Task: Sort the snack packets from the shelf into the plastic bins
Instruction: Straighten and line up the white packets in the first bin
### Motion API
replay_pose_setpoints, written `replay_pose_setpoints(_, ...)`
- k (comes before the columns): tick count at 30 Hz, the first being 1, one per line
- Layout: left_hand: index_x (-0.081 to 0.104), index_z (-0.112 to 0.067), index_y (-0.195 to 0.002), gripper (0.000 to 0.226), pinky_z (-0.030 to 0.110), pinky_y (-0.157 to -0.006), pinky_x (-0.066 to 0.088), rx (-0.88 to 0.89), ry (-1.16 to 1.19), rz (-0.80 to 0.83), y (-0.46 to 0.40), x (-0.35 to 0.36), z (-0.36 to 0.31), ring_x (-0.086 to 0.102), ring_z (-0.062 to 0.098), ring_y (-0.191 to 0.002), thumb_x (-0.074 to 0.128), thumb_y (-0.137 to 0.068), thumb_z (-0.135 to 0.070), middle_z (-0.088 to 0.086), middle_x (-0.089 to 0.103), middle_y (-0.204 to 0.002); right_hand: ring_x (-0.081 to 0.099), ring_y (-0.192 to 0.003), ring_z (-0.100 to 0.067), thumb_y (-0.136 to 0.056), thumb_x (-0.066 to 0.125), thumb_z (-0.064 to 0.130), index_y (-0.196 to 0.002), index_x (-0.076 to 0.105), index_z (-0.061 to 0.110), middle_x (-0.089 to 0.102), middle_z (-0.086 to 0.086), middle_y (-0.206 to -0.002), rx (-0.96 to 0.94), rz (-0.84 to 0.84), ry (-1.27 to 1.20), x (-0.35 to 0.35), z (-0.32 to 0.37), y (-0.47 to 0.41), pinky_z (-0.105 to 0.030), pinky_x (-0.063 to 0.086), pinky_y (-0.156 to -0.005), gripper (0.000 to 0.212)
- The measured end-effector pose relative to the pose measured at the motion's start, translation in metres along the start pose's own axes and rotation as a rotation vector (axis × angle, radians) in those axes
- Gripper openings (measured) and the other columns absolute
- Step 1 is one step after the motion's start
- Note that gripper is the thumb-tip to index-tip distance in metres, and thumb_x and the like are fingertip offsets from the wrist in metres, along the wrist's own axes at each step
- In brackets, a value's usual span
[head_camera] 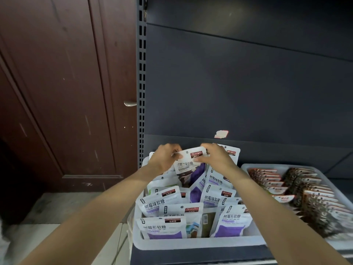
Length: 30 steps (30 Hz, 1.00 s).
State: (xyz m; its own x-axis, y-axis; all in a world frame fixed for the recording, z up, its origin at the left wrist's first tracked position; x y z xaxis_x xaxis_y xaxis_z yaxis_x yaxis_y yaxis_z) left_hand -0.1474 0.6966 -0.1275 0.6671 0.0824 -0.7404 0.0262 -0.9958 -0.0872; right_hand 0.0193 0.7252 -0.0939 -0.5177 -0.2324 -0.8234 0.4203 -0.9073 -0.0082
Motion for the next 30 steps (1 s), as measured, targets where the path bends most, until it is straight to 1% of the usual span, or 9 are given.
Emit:
replay_pose_setpoints(5, 0.064, -0.013, -0.105, 0.014, 0.034, -0.085, 0.052, -0.038, -0.027, -0.040, -0.006, -0.013, 0.012, 0.063, 0.021, -0.095, 0.059, -0.092, -0.014, 0.006, 0.068, -0.110, 0.062, -0.098, -0.024, -0.088, 0.065, 0.031, -0.099, 0.060, 0.016, 0.068, 0.000, -0.104, 0.098, -0.193, 0.138, 0.007, 0.004, -0.003, -0.030, 0.042, -0.070, 0.019)
replay_pose_setpoints(8, 0.050, -0.019, -0.131, 0.042, 0.039, -0.105, 0.039, -0.063, -0.295, 0.055, 0.000, -0.015, 0.031, 0.047, 0.022, -0.123, 0.062, -0.090, -0.016, 0.004, 0.049, -0.136, 0.061, -0.101, -0.026, -0.091, 0.061, 0.033, -0.104, 0.057, 0.017, 0.068, -0.002, -0.108, 0.140, -0.253, 0.175, 0.011, -0.002, -0.004, -0.036, 0.049, -0.077, 0.022)
replay_pose_setpoints(10, 0.037, -0.023, -0.142, 0.057, 0.042, -0.110, 0.030, -0.096, -0.468, 0.142, 0.009, -0.015, 0.046, 0.039, 0.022, -0.131, 0.061, -0.090, -0.018, 0.003, 0.038, -0.142, 0.060, -0.103, -0.028, -0.093, 0.057, 0.033, -0.113, 0.054, 0.016, 0.067, -0.005, -0.110, 0.164, -0.297, 0.211, 0.014, -0.001, -0.004, -0.037, 0.048, -0.079, 0.027)
replay_pose_setpoints(13, 0.040, -0.022, -0.141, 0.054, 0.042, -0.106, 0.035, -0.116, -0.430, 0.172, 0.016, -0.012, 0.061, 0.045, 0.022, -0.125, 0.060, -0.091, -0.016, 0.003, 0.043, -0.137, 0.061, -0.103, -0.031, -0.095, 0.054, 0.034, -0.121, 0.049, 0.013, 0.068, -0.010, -0.108, 0.193, -0.363, 0.256, 0.015, 0.003, -0.006, -0.039, 0.049, -0.079, 0.033)
replay_pose_setpoints(16, 0.058, -0.019, -0.118, 0.023, 0.038, -0.097, 0.039, -0.107, -0.348, 0.130, 0.016, -0.012, 0.063, 0.057, 0.022, -0.110, 0.055, -0.094, -0.018, 0.005, 0.061, -0.119, 0.062, -0.097, -0.032, -0.095, 0.055, 0.034, -0.110, 0.050, 0.012, 0.068, -0.010, -0.103, 0.179, -0.376, 0.282, 0.016, 0.010, -0.011, -0.036, 0.046, -0.072, 0.027)
replay_pose_setpoints(18, 0.063, -0.017, -0.105, 0.015, 0.037, -0.090, 0.043, -0.099, -0.337, 0.112, 0.015, -0.011, 0.063, 0.061, 0.024, -0.101, 0.052, -0.096, -0.017, 0.006, 0.065, -0.108, 0.063, -0.095, -0.031, -0.094, 0.056, 0.033, -0.105, 0.049, 0.013, 0.068, -0.010, -0.103, 0.149, -0.371, 0.281, 0.018, 0.015, -0.015, -0.035, 0.046, -0.070, 0.024)
replay_pose_setpoints(22, 0.068, -0.012, -0.103, 0.016, 0.038, -0.081, 0.052, -0.176, -0.199, -0.012, 0.011, -0.015, 0.068, 0.064, 0.026, -0.090, 0.055, -0.094, -0.013, 0.011, 0.068, -0.100, 0.065, -0.090, -0.029, -0.093, 0.057, 0.034, -0.108, 0.050, 0.014, 0.069, -0.008, -0.100, 0.082, -0.365, 0.269, 0.023, 0.021, -0.021, -0.035, 0.051, -0.069, 0.026)
replay_pose_setpoints(27, 0.070, -0.017, -0.101, 0.018, 0.037, -0.078, 0.053, -0.233, -0.148, -0.134, 0.001, -0.029, 0.065, 0.065, 0.028, -0.090, 0.054, -0.094, -0.012, 0.009, 0.069, -0.100, 0.064, -0.091, -0.033, -0.095, 0.053, 0.035, -0.123, 0.051, 0.014, 0.069, -0.013, -0.097, 0.131, -0.493, 0.238, 0.015, 0.024, -0.023, -0.031, 0.039, -0.062, 0.034)
replay_pose_setpoints(30, 0.070, -0.018, -0.099, 0.019, 0.036, -0.077, 0.053, -0.266, -0.112, -0.171, -0.003, -0.035, 0.063, 0.064, 0.027, -0.087, 0.053, -0.094, -0.012, 0.008, 0.069, -0.098, 0.065, -0.089, -0.034, -0.095, 0.054, 0.035, -0.118, 0.053, 0.014, 0.070, -0.013, -0.096, 0.122, -0.498, 0.255, 0.016, 0.028, -0.025, -0.032, 0.040, -0.062, 0.031)
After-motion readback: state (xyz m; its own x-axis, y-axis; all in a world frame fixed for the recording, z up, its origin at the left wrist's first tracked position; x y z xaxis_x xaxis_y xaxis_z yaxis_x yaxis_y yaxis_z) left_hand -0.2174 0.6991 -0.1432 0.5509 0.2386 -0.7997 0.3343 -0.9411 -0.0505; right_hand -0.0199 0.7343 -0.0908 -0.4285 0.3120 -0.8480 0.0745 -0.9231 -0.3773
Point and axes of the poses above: each hand's wrist, its own y-axis away from the middle knuckle, its own x-axis out of the palm, z = x × y, the point moved 4 cm from there along -y, towards the middle knuckle
